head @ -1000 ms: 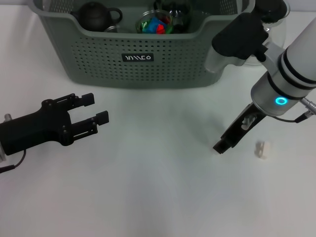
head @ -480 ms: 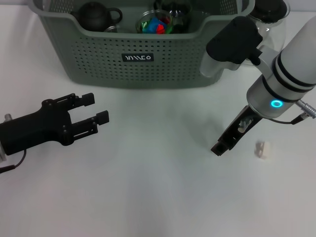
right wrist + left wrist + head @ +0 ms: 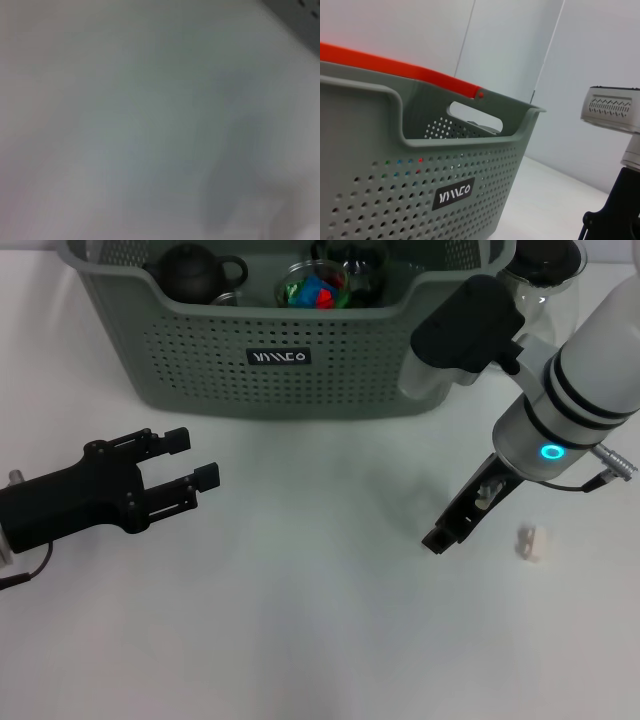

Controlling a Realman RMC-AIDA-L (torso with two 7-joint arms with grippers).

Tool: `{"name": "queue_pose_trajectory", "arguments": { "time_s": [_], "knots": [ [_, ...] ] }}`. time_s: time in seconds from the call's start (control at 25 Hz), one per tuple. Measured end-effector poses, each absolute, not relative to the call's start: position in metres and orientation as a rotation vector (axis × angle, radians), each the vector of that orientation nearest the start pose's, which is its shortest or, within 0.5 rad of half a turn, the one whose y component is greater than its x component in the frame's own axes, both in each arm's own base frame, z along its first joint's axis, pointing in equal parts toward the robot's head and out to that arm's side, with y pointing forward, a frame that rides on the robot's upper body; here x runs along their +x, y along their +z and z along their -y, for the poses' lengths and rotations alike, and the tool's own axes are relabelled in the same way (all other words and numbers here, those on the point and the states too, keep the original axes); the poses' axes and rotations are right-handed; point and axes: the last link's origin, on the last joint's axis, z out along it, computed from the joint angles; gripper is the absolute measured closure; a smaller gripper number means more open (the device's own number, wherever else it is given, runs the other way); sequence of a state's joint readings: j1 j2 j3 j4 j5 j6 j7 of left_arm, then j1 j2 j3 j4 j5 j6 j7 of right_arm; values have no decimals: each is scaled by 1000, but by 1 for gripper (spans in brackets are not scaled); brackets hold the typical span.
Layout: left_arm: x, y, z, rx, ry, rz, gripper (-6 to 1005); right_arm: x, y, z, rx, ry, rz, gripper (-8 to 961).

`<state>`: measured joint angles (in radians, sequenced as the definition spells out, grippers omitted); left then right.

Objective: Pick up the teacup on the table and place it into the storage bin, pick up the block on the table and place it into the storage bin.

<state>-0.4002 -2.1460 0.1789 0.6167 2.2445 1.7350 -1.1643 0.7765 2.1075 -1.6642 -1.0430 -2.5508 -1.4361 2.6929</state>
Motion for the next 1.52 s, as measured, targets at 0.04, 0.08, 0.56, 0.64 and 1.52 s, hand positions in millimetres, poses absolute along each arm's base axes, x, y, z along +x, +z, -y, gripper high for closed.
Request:
{"name": "queue_pose_trajectory", "arguments": {
  "time_s": [0.04, 0.08, 0.56, 0.64, 1.52],
  "knots": [
    [-318, 3, -260, -2490, -865, 748, 300, 166, -81, -345, -2688, -760, -894, 437],
    [-318, 3, -260, -2489, -865, 749, 300, 166, -82, -345, -2689, -763, -892, 440],
    [-318, 4, -260, -2485, -864, 751, 300, 169, -86, -343, -2687, -782, -876, 465],
    [-318, 4, -260, -2485, -864, 751, 300, 169, -86, -344, -2686, -779, -873, 470],
    [-319, 3, -259, -2484, -866, 758, 299, 82, 20, -358, -2760, -94, -684, 515]
  ]
}}
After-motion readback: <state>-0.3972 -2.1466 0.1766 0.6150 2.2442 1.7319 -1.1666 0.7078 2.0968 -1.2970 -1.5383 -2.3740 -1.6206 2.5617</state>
